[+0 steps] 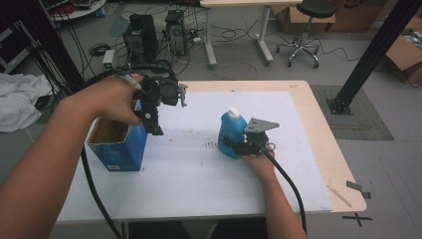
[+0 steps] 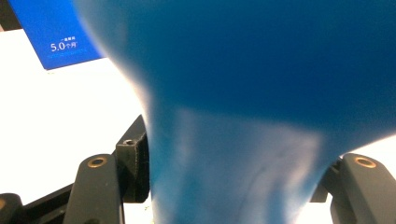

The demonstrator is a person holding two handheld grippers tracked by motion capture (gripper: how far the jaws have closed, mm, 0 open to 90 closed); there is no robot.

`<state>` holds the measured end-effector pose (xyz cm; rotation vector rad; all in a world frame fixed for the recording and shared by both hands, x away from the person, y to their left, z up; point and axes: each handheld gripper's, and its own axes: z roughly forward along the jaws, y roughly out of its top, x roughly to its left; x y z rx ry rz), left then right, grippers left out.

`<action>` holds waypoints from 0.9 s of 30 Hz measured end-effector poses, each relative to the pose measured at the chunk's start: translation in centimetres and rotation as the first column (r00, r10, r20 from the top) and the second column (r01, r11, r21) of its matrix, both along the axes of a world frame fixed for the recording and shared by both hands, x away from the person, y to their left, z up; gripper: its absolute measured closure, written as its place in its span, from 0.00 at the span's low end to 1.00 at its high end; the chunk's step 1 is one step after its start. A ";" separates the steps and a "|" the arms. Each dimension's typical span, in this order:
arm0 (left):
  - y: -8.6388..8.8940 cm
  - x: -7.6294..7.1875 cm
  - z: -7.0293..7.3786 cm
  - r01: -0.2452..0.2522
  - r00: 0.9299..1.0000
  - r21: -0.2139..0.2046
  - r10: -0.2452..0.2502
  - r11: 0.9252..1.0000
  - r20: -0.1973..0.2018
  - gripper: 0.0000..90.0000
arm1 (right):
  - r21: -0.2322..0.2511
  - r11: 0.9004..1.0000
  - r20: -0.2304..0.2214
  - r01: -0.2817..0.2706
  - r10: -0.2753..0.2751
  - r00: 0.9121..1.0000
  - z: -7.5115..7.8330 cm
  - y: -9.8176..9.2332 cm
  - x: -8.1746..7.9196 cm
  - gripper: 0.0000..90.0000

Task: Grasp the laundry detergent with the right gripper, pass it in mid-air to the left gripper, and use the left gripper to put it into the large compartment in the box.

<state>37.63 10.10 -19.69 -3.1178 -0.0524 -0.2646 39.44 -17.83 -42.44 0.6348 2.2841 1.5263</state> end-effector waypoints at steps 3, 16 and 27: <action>0.0 0.0 0.0 0.000 1.000 0.004 0.000 1.000 0.001 0.00 | 0.002 1.000 -0.001 0.000 0.000 1.000 0.0 0.0 0.0 0.41; 0.2 -0.1 0.1 0.000 1.000 -0.003 0.000 1.000 0.005 0.00 | -0.016 1.000 0.000 -0.001 0.001 1.000 -0.3 0.0 -0.1 0.49; -0.4 0.0 0.0 0.013 1.000 0.000 -0.013 1.000 -0.001 0.00 | -0.018 0.996 0.018 -0.087 0.087 0.996 2.0 -0.6 -0.8 0.51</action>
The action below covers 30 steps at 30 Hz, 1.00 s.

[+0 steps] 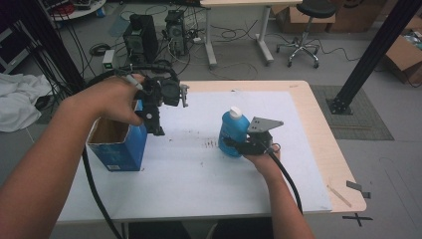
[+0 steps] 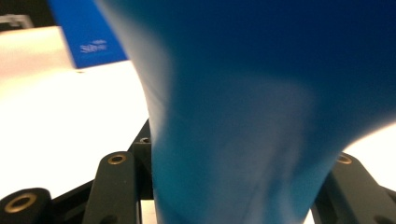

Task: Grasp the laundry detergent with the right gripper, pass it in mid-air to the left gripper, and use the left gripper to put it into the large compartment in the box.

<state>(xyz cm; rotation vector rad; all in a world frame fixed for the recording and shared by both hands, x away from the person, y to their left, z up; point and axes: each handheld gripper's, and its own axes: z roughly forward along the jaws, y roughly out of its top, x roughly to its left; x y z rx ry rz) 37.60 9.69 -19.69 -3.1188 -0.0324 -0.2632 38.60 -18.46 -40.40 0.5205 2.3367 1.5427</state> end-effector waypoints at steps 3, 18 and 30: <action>-0.3 0.0 0.0 0.004 1.000 0.000 -0.004 1.000 -0.001 0.01 | -0.004 0.999 -0.005 -0.041 0.041 0.999 1.0 -0.2 -0.3 0.51; -2.6 -1.2 -0.1 0.049 0.999 0.017 -0.048 0.999 -0.024 0.01 | -0.046 0.964 -0.009 -0.262 0.262 0.965 3.8 2.5 -2.3 0.50; -3.7 -2.1 -0.8 0.079 0.996 0.020 -0.078 0.997 -0.039 0.00 | -0.055 0.928 -0.019 -0.370 0.369 0.929 3.1 6.8 -3.2 0.50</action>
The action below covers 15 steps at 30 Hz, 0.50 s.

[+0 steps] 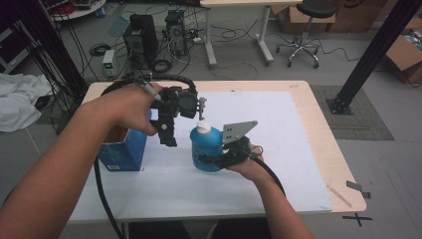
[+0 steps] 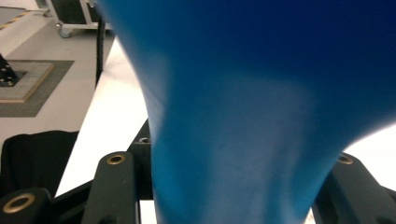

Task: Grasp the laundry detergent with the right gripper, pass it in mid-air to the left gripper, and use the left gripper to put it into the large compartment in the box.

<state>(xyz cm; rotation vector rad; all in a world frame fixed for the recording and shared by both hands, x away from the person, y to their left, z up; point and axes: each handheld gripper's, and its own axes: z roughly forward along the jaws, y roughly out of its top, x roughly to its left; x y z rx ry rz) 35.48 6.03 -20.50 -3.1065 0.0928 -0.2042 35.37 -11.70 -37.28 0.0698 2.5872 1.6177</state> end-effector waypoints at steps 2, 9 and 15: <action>-0.1 -0.1 -0.1 0.002 1.000 0.003 -0.002 1.000 -0.002 0.00 | 0.002 1.000 0.002 -0.008 0.008 1.000 0.0 0.3 0.0 0.50; -0.2 -0.5 -0.7 0.006 1.000 -0.001 -0.006 1.000 -0.010 0.00 | 0.009 0.999 0.004 -0.041 0.041 0.999 -0.1 2.4 -0.3 0.50; 0.1 -1.1 -2.1 0.007 0.999 0.002 -0.006 1.000 -0.032 0.00 | 0.005 0.998 0.003 -0.063 0.063 0.998 -0.5 4.3 -0.4 0.50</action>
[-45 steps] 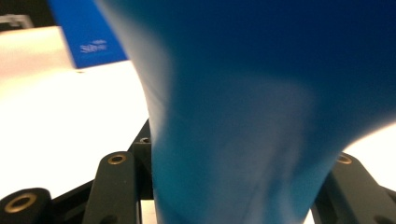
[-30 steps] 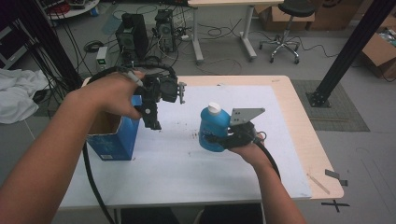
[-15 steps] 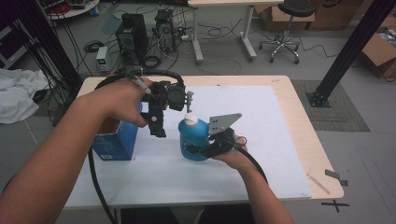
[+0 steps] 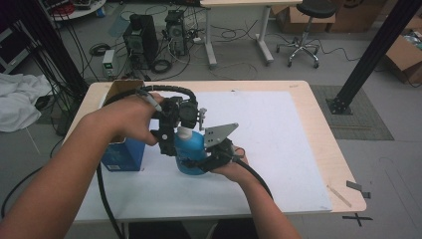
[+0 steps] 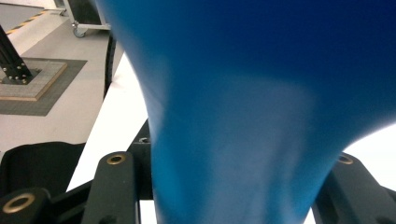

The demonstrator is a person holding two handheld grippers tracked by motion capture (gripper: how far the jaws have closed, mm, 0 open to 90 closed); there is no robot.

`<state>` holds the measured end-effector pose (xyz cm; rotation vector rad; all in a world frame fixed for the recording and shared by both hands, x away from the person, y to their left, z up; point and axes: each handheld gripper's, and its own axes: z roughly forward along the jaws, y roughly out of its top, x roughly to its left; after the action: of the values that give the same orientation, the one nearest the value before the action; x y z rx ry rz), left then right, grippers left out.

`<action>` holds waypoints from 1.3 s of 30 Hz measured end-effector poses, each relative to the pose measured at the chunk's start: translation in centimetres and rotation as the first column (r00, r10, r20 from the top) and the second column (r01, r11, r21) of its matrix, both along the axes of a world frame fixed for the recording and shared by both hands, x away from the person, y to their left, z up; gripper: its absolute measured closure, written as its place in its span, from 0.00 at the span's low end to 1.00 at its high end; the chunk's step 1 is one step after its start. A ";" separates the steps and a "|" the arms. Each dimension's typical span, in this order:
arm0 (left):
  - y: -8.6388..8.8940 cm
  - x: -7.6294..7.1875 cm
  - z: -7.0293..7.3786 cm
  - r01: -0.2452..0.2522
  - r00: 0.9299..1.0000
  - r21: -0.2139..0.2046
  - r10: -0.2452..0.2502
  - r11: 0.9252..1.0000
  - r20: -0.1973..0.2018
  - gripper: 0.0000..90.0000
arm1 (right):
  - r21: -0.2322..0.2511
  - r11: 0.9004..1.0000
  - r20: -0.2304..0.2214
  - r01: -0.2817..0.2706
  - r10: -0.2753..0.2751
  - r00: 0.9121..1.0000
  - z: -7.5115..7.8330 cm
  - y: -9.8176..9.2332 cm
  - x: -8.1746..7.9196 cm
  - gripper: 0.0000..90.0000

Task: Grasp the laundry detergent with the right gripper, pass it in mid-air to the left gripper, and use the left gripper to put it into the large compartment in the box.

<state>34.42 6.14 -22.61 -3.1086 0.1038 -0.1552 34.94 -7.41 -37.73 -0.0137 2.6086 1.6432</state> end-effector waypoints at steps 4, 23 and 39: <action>0.2 -0.2 -0.6 -0.001 1.000 -0.002 0.001 1.000 -0.007 0.00 | -0.003 1.000 0.002 -0.012 0.012 1.000 -0.3 0.9 0.0 0.50; 0.4 -1.8 -2.2 0.012 1.000 0.009 -0.012 1.000 0.014 0.00 | 0.000 0.999 -0.014 -0.043 0.043 0.999 -0.4 3.3 -0.8 0.50; 0.2 -1.9 -2.6 0.013 0.998 0.038 -0.015 0.999 0.054 0.12 | 0.015 0.998 0.008 -0.055 0.054 0.998 -0.3 3.4 -0.8 0.50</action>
<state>32.54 6.31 -25.21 -3.0638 0.1258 -0.2344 34.12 -4.00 -38.01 -0.0911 2.6129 1.6760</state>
